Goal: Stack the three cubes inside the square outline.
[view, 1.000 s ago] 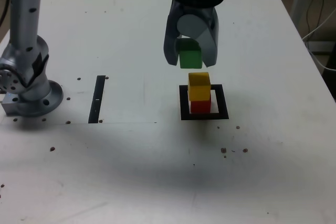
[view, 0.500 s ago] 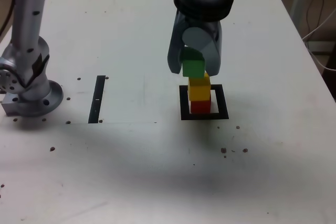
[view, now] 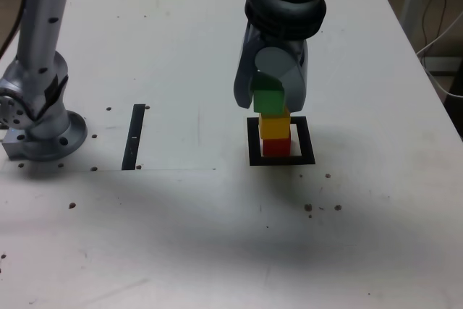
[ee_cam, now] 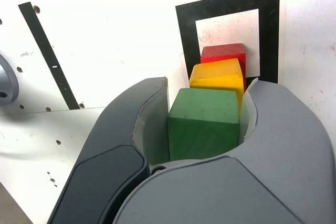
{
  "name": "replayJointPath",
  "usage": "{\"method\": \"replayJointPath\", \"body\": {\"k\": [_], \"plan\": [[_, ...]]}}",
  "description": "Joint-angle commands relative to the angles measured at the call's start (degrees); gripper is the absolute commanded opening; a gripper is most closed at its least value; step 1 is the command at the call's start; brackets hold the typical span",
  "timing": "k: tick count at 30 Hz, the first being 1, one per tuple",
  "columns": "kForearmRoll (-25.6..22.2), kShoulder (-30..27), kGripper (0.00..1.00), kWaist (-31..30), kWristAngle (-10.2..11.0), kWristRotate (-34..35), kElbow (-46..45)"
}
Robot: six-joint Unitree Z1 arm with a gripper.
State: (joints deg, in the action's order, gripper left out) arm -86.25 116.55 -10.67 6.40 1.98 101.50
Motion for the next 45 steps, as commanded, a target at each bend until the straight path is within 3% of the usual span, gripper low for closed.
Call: {"method": "replayJointPath", "body": {"k": [1,7,13,15,30,45], "plan": [[0.1,0.3,0.39,0.0,-0.1,-0.2,0.1],[0.2,0.1,0.51,0.0,-0.1,-0.4,-0.2],[0.9,0.4,0.92,0.0,-0.1,-1.1,-0.6],[1.1,0.4,0.99,0.0,-0.2,-1.3,-0.7],[1.1,-2.6,1.00,0.0,-0.4,-1.8,-3.8],[-2.7,-29.8,1.00,-3.4,1.4,-3.3,-19.3]]}}
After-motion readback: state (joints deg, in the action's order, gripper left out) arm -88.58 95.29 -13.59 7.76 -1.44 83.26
